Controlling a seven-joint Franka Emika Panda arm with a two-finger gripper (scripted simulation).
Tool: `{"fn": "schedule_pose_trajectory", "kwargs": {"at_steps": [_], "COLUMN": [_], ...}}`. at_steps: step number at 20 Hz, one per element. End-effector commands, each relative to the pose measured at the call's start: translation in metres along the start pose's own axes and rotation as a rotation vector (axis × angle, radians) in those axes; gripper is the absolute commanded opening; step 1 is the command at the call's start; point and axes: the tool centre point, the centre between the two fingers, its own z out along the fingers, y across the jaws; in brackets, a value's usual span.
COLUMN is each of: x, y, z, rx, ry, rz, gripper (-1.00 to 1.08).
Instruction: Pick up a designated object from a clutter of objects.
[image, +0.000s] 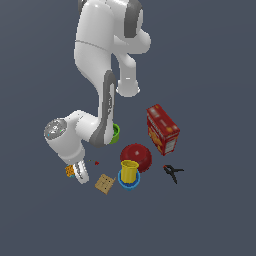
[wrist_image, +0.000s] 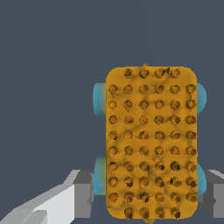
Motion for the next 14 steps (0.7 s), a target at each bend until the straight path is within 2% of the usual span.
{"fn": "schedule_pose_trajectory", "kwargs": {"at_steps": [1,8,14], "x": [0.0,-0.006,-0.022], "y": [0.0,-0.001,-0.004], "z": [0.0,-0.011,-0.037], "rx": [0.0,0.0,0.0], "ry": [0.0,0.0,-0.001], "rz": [0.0,0.0,0.0], "gripper": [-1.0,-1.0,-1.0]}}
